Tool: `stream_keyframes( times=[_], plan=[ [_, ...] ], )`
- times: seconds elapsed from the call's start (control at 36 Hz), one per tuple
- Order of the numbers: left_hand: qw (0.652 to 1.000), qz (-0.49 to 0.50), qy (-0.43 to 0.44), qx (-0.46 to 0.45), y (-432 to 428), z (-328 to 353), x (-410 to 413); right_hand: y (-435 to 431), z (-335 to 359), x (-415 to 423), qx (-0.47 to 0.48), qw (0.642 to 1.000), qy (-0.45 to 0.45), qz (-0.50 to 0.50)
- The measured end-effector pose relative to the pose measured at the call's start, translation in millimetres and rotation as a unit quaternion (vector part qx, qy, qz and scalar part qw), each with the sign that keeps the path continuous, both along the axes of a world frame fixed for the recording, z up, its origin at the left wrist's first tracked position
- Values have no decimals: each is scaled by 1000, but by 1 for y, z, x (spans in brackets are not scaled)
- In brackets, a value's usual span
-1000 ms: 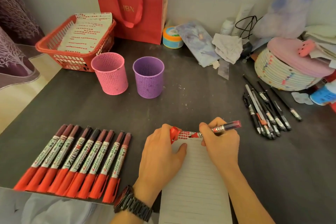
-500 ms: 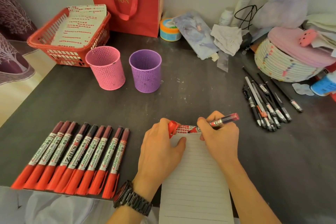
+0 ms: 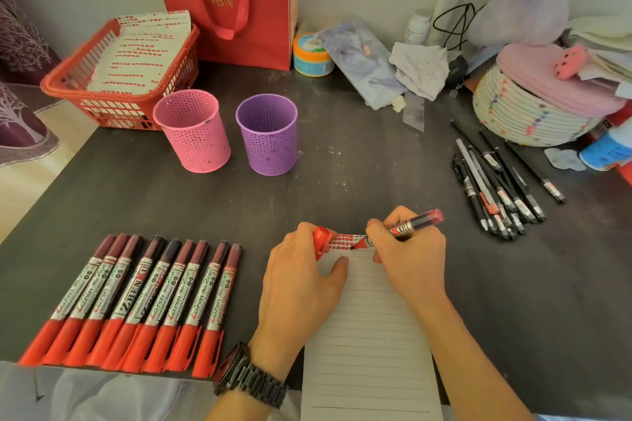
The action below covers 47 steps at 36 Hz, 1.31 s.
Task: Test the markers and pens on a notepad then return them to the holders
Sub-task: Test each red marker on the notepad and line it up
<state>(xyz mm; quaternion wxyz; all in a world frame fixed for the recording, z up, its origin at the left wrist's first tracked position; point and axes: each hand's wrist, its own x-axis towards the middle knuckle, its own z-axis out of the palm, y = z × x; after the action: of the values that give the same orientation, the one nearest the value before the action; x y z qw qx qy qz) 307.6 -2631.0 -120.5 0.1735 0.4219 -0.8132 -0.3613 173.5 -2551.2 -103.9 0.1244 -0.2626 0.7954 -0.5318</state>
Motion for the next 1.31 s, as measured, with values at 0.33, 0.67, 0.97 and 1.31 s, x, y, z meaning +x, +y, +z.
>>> stream_keyframes(
  times=[0.33,0.67,0.97,1.31],
  plan=[
    [1000,0,-9,3,-1,0,-1,0,-1,-1,-4,1000,5,-7],
    [1000,1,-7,11,0,1,-1,0,0,-1,-1,1000,0,-8],
    [1000,-1,1,-3,0,-1,0,0,-1,-1,-16,1000,-4,-4],
    [1000,-5,-2,-2,0,-2,0,6,5,-7,-103,991,-77,-24]
  ],
)
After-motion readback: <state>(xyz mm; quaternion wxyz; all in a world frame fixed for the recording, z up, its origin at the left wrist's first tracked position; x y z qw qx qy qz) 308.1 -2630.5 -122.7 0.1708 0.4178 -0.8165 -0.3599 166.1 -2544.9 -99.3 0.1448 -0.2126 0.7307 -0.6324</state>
